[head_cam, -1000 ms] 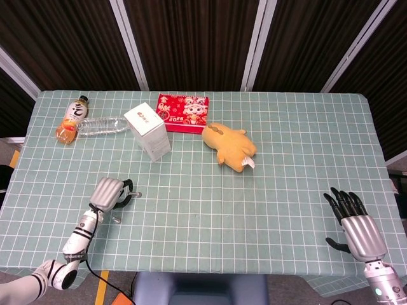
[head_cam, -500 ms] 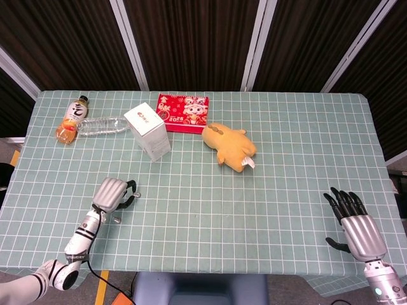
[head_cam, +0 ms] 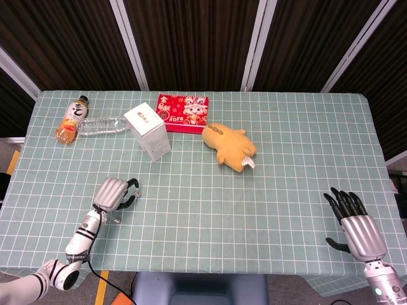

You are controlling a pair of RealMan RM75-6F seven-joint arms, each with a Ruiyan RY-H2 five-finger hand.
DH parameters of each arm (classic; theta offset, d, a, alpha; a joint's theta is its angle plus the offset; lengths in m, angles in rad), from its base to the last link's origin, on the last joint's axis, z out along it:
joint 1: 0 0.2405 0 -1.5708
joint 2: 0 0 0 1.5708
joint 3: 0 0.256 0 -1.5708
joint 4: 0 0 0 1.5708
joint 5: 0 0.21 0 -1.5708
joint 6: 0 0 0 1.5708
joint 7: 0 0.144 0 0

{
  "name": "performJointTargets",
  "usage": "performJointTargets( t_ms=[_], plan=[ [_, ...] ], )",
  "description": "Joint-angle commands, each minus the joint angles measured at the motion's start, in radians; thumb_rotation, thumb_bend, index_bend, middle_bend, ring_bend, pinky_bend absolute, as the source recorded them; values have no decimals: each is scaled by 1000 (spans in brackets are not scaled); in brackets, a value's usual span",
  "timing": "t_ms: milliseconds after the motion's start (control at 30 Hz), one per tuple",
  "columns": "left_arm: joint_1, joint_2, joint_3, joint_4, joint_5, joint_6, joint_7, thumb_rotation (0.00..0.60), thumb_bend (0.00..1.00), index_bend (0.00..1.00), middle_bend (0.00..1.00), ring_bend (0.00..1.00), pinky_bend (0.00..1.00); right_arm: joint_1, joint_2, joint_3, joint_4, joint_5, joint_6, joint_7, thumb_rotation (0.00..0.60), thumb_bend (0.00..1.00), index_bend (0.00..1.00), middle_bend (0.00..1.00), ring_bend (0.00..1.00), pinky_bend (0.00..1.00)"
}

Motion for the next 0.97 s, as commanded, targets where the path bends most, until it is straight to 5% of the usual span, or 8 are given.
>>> performJointTargets(
  t_ms=[33,133,200,300,433,500,667,967],
  plan=[
    [7,10,1,-12,11,24,-7,600,384,390,1000,1000,1000,0,0,0,0,0,1,0,600,154,0,0,0,0],
    [36,40,7,-44,46,106,-34,600,384,337,984,989,1000,-1,2,-1,-1,-2,2,2,600,153,0,0,0,0],
    [75,83,30,-79,81,179,-68,600,381,290,829,843,970,-1,4,0,-1,-1,3,2,600,153,0,0,0,0],
    [150,185,79,-167,125,281,-120,600,382,203,408,429,553,-2,5,-3,-1,-2,1,-1,600,154,0,0,0,0],
    [182,221,95,-202,138,326,-122,600,382,139,207,201,320,-2,5,-4,-1,-3,-1,-3,600,154,0,0,0,0],
    [362,322,157,-301,159,564,-68,600,382,67,49,29,175,-2,1,-10,-4,-13,-1,-17,600,153,0,0,0,0],
    [487,436,249,-415,133,594,28,600,384,26,0,0,101,-3,-6,-17,-8,-30,3,-31,600,154,0,0,0,0],
    [489,462,226,-429,180,578,11,600,386,0,0,0,74,-11,3,-29,-28,-44,8,-46,600,154,0,0,0,0]
  ],
)
